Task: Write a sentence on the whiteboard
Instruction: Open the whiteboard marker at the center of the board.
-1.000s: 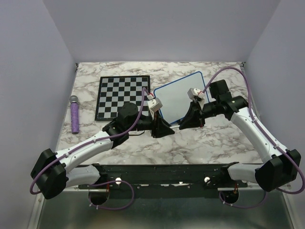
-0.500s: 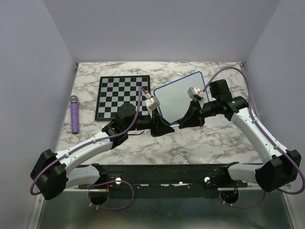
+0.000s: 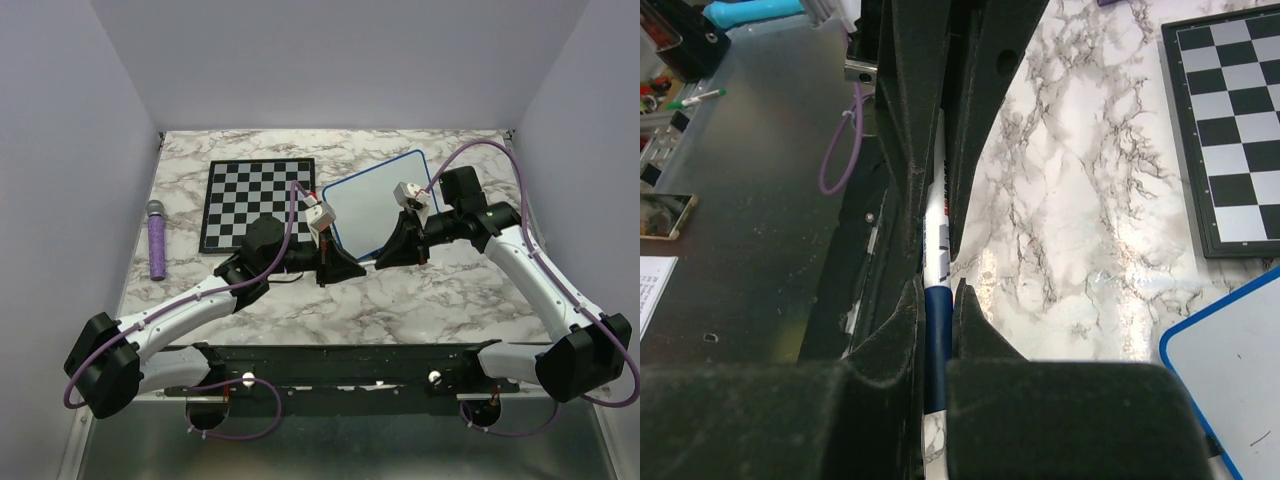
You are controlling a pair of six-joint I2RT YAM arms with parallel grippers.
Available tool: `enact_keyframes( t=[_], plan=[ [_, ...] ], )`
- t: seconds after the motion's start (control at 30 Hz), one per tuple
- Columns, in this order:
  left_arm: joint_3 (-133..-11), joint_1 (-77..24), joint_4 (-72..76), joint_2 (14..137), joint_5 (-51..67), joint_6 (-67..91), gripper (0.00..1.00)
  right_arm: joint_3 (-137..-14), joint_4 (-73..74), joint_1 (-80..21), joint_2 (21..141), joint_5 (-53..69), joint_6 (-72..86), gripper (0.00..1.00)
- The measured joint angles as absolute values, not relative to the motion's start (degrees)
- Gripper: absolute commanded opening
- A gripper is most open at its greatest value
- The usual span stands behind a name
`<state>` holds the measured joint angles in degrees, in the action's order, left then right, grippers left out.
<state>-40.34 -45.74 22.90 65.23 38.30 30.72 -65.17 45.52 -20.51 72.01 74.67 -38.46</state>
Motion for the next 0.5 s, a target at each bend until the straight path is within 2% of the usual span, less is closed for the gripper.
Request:
enact_keyframes(
  t=[0.07, 0.17, 0.5],
  plan=[
    [-40.4, -45.7, 22.9, 65.4, 38.6, 30.5, 0.05, -65.2, 45.6, -20.5, 72.1, 74.7, -38.6, 0.01],
    [-40.7, -45.5, 22.5, 66.0, 39.2, 30.2, 0.23, -65.2, 46.2, -20.5, 72.4, 74.6, -39.0, 0.01],
    [-43.6, -45.4, 17.0, 67.7, 40.8, 27.5, 0.24, -65.2, 47.3, -20.2, 73.0, 74.3, -40.4, 0.01]
  ],
)
